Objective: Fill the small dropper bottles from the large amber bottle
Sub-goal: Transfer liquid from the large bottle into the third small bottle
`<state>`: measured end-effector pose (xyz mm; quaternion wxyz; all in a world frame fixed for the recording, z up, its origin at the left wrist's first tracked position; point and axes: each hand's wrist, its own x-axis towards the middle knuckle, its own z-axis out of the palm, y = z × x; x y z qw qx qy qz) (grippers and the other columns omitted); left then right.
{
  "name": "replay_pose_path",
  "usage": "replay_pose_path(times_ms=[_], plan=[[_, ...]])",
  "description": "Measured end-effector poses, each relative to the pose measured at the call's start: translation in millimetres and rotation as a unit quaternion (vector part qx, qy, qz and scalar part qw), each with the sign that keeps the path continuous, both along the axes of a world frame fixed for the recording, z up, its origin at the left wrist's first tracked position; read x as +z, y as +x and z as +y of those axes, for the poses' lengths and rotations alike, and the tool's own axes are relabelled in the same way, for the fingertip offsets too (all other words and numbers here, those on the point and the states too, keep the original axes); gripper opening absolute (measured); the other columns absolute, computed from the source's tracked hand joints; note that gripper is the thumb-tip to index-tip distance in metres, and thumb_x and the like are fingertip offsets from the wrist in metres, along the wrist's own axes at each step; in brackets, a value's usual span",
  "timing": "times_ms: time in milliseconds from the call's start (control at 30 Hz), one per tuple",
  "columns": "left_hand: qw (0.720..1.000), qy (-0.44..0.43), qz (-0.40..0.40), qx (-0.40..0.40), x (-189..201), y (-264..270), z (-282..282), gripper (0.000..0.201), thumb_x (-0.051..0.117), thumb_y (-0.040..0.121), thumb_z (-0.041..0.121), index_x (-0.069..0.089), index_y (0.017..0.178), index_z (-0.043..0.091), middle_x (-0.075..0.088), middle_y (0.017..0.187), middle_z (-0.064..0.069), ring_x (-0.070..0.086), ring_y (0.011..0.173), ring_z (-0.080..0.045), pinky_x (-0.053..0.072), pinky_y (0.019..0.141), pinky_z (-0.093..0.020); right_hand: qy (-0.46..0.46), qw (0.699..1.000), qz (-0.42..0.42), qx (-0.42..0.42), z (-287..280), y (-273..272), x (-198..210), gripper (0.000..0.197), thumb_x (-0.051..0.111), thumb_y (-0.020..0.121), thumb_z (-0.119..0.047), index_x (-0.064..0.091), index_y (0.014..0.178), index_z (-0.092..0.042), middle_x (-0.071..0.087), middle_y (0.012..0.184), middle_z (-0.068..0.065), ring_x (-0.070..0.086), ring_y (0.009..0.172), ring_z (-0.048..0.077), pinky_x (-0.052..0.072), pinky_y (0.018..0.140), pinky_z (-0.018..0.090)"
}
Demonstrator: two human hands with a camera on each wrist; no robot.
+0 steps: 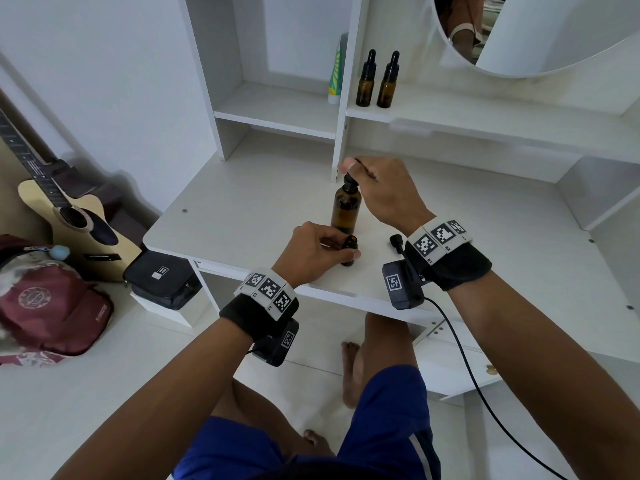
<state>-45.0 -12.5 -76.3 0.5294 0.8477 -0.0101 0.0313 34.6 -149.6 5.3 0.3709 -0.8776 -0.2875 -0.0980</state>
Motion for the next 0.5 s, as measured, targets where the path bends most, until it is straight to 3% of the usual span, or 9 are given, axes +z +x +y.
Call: replay_pose_path(times_ms=[67,167,233,300,400,500], plan=[[1.000,-0.002,0.001,0.001,0.2,-0.1,0.5,0.024,0.083,0.075,0.025,0.078,0.097,0.016,0.075,0.090,0.005,0.070,0.081,-0.003,0.048,0.074,-0.005,0.009,1.000,-0.001,-0.002,0.1,-0.3,1.3,0.046,0.043,0.103,-0.036,0.071,0.095,0.001,0.064,0.068,0.012,0.054,0.059,0.020,0.045,0.062,0.028],[1.000,-0.001,0.001,0.001,0.4,0.2,0.4,0.025,0.083,0.074,0.026,0.079,0.097,0.016,0.076,0.089,0.005,0.070,0.081,-0.003,0.048,0.074,-0.005,0.017,1.000,0.008,-0.010,0.9,0.2,2.5,0.041,0.048,0.101,-0.035,0.068,0.080,-0.007,0.051,0.055,-0.007,0.045,0.050,0.006,0.034,0.053,0.014],[1.000,-0.002,0.001,0.001,0.5,-0.1,0.0,0.024,0.083,0.074,0.025,0.079,0.096,0.016,0.075,0.089,0.004,0.070,0.081,-0.003,0.047,0.073,-0.005,0.023,1.000,0.013,-0.012,1.5,-0.4,1.8,0.039,0.049,0.101,-0.035,0.065,0.075,-0.011,0.048,0.053,-0.011,0.044,0.048,0.004,0.033,0.053,0.013],[1.000,-0.002,0.001,0.002,0.6,-0.3,0.0,0.025,0.083,0.074,0.025,0.079,0.096,0.015,0.075,0.089,0.004,0.069,0.082,-0.004,0.047,0.072,-0.005,0.016,1.000,0.010,-0.009,1.7,-0.1,-0.2,0.043,0.047,0.102,-0.035,0.069,0.083,-0.003,0.051,0.055,-0.001,0.043,0.050,0.009,0.037,0.053,0.021],[1.000,0.002,0.002,0.001,0.6,-0.1,0.2,0.026,0.083,0.074,0.027,0.078,0.097,0.015,0.076,0.091,0.003,0.070,0.084,-0.006,0.049,0.075,-0.007,-0.006,1.000,0.000,-0.006,0.7,2.2,-2.9,0.052,0.041,0.102,-0.039,0.068,0.096,0.005,0.063,0.068,0.016,0.056,0.063,0.027,0.047,0.065,0.038],[1.000,0.000,0.003,0.002,1.0,-0.2,0.3,0.026,0.083,0.075,0.026,0.078,0.097,0.014,0.076,0.091,0.002,0.070,0.083,-0.006,0.049,0.076,-0.007,0.002,1.000,-0.003,-0.002,1.7,4.1,-3.1,0.051,0.042,0.102,-0.040,0.069,0.096,0.003,0.066,0.072,0.015,0.058,0.066,0.027,0.048,0.065,0.037]])
